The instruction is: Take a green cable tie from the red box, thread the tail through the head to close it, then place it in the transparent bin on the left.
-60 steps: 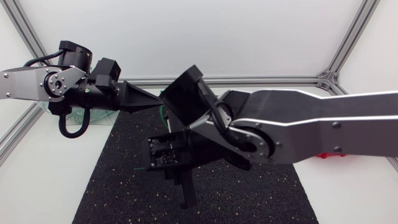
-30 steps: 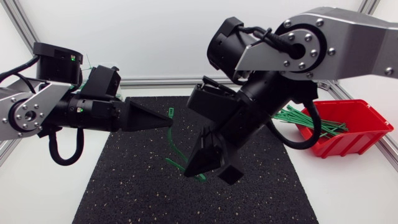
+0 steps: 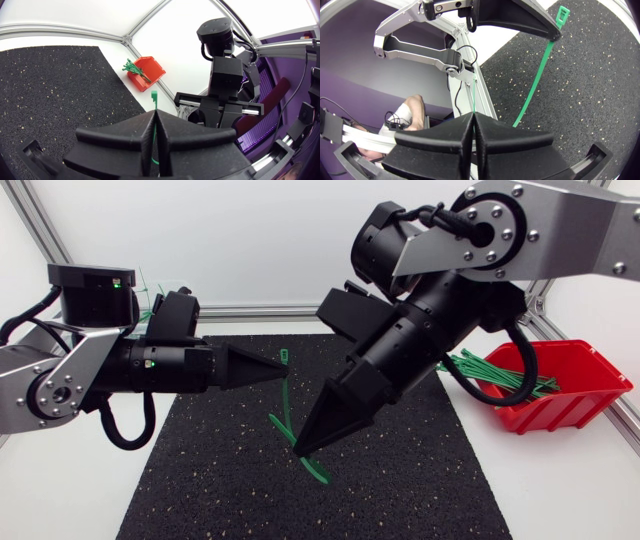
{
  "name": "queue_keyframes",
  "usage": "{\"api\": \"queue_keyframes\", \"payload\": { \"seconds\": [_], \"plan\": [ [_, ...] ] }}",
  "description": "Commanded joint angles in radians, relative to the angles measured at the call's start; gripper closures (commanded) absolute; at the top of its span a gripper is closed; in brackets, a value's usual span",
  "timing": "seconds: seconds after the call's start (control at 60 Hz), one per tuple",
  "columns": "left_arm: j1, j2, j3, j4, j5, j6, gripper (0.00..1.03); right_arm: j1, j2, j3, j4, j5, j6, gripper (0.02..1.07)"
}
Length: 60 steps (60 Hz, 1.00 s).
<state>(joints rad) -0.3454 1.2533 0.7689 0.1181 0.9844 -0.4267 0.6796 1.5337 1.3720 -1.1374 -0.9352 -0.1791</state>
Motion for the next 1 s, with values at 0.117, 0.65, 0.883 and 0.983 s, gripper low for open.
{"api": "queue_keyframes", "payload": {
  "seconds": [0.117, 0.65, 0.883, 0.983],
  "plan": [
    [-0.009, -0.003, -0.028, 0.02, -0.076, 0.043, 1.0, 0.003, 0.036, 0.033, -0.013, -0.114, 0.167, 1.02],
    [-0.063, -0.199, -0.235, 0.242, -0.257, 0.048, 1.0, -0.078, 0.192, 0.073, -0.196, -0.425, 0.253, 1.02],
    [-0.102, -0.278, -0.244, 0.232, -0.336, 0.028, 1.0, -0.112, 0.207, 0.061, -0.231, -0.502, 0.251, 1.02],
    [-0.089, -0.288, -0.24, 0.219, -0.354, 0.013, 1.0, -0.117, 0.21, 0.062, -0.246, -0.525, 0.251, 1.02]
  ]
}}
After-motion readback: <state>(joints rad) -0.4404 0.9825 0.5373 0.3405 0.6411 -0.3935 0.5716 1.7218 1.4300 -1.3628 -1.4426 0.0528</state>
